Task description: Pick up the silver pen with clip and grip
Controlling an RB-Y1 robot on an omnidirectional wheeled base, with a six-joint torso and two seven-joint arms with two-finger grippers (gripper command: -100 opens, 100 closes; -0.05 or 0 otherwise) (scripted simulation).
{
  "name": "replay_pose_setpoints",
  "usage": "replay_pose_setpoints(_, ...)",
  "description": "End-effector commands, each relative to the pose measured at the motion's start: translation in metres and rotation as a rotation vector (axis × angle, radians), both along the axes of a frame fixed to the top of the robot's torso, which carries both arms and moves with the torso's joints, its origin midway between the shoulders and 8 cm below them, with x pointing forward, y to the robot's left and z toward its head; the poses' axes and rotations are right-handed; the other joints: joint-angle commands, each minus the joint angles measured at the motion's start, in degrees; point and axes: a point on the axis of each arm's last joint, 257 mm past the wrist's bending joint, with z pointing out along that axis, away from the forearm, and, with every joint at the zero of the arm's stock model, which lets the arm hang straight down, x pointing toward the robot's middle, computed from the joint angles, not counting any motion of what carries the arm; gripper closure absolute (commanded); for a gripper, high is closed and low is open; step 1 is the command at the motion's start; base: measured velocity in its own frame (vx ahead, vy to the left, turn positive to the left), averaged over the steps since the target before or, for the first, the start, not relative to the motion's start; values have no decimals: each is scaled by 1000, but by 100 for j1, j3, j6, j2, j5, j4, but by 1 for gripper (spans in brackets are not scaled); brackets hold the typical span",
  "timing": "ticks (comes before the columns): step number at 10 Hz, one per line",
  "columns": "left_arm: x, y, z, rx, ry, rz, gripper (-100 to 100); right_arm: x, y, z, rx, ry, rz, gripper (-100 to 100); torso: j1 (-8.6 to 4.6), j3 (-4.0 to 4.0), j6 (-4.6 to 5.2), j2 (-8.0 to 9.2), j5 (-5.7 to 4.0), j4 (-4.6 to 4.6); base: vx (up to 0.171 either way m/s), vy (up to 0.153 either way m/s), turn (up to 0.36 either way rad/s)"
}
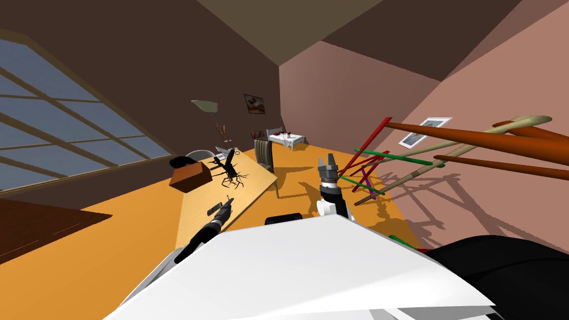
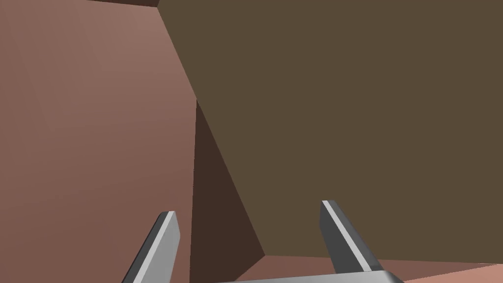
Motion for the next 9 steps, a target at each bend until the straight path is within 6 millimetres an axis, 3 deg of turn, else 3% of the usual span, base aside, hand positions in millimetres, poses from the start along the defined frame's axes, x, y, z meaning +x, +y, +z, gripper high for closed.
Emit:
replay_pose_setpoints(1,-23,17,-23,30,91,21,-100,0,0,0,0,0,0,0,0,0,0,0,0,0,19,-23,-184)
replay_pose_setpoints(2,-23,17,-23,30,91,21,-100,0,0,0,0,0,0,0,0,0,4,-1,0,0,17,-13,-114)
replay_pose_setpoints(3,-41,32,-40,53,157,35,-100,0,0,0,0,0,0,0,3,-1,1,-1,1,0,20,-9,-221)
replay_pose_setpoints(4,-43,33,-41,54,162,38,-100,0,0,0,0,0,0,0,6,-1,5,-3,1,0,18,-2,-129)
replay_pose_setpoints(5,-62,48,-56,78,226,53,-100,0,0,0,0,0,0,0,7,-1,0,-1,2,0,24,-7,-225)
replay_pose_setpoints(6,-64,50,-58,79,230,55,-100,0,0,0,0,0,0,0,7,-2,4,-3,2,0,20,-2,-127)
replay_pose_setpoints(7,-83,64,-71,102,291,69,-100,0,0,0,0,0,0,0,7,-1,0,-2,1,0,26,1,-206)
replay_pose_setpoints(8,-85,65,-72,103,295,71,-100,0,0,0,0,0,0,0,9,-2,3,-3,2,-1,23,5,-121)
replay_pose_setpoints(9,-106,80,-84,126,356,86,-100,0,0,0,0,0,0,0,10,-2,1,-4,2,-1,30,-1,-238)
